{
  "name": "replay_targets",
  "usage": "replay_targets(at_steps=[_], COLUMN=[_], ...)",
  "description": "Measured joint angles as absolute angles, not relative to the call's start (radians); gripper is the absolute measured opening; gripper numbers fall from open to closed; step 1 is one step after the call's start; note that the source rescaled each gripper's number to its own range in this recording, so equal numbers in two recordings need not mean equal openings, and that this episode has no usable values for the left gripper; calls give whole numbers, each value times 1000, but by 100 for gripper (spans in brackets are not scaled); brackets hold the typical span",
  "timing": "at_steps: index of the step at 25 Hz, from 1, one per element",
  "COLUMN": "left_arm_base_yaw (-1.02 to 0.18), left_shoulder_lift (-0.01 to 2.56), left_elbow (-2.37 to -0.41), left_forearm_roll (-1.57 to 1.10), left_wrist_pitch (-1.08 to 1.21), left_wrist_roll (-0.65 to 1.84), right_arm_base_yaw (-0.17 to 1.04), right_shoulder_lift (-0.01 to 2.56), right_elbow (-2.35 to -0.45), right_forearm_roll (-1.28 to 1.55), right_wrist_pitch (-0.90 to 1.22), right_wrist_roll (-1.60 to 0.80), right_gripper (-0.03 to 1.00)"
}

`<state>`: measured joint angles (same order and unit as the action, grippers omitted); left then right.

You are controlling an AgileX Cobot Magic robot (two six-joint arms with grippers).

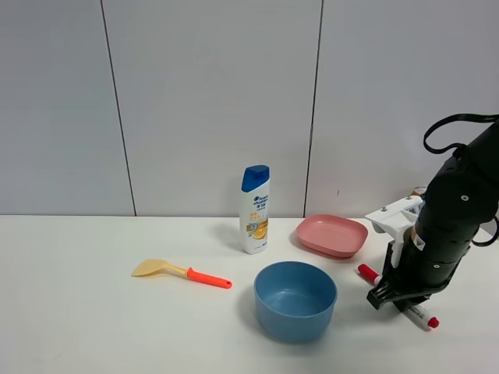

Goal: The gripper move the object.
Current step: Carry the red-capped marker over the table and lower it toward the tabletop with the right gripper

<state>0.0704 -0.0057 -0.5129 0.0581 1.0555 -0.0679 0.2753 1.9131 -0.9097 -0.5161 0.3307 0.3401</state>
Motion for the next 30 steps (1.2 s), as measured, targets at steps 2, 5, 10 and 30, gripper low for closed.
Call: replay_targets(at_steps=[2,5,10,30], left_arm_base_yaw=[70,70,70,70], left_shoulder_lift=[-6,-6,-6,-6], left_elbow=[-513,-513,-513,-513], left_forearm_roll=[58,58,58,58], left_wrist_pitch=[1056,1056,1056,1056], left_wrist_roll=[-68,-68,-68,-68], right_arm_base_yaw=[282,301,359,741], right_shoulder_lift=[1864,1766,1581,1590], right_elbow=[-907,-907,-907,-1412], right_forearm_roll=[-517,-506,-377,147], right_wrist_pitch=[341,365,445,781], right_wrist_roll=[333,331,260,-448], right_gripper=[0,0,0,0])
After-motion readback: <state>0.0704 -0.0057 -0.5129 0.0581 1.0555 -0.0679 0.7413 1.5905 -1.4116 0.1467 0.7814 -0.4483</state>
